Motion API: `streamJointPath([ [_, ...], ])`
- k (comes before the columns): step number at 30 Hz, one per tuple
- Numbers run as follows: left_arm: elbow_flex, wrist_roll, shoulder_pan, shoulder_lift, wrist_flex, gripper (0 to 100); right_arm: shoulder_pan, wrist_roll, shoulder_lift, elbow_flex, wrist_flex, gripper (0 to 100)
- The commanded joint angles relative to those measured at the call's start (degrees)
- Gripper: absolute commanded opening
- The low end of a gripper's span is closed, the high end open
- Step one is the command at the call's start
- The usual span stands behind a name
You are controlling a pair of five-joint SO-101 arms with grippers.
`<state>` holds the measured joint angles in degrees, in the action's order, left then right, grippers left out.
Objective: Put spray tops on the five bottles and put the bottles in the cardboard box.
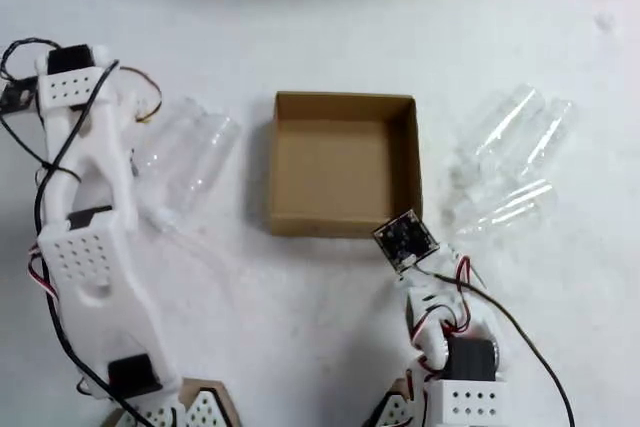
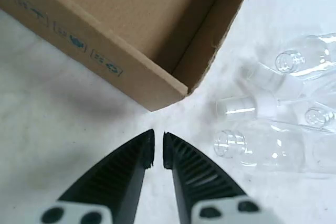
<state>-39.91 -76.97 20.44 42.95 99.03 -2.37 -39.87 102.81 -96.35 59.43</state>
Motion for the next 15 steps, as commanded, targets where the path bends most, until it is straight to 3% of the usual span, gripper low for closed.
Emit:
streamJointPath([
  [1,-2.02,-3.52,-1.45,2.42,-1.76,34,-0.13,-0.70,0.22,-0.44,-0.04,1.5],
  [15,-20.22,-3.43,1.89,13.49,1.32,33,-0.13,-0.70,0.22,-0.44,-0.04,1.5],
])
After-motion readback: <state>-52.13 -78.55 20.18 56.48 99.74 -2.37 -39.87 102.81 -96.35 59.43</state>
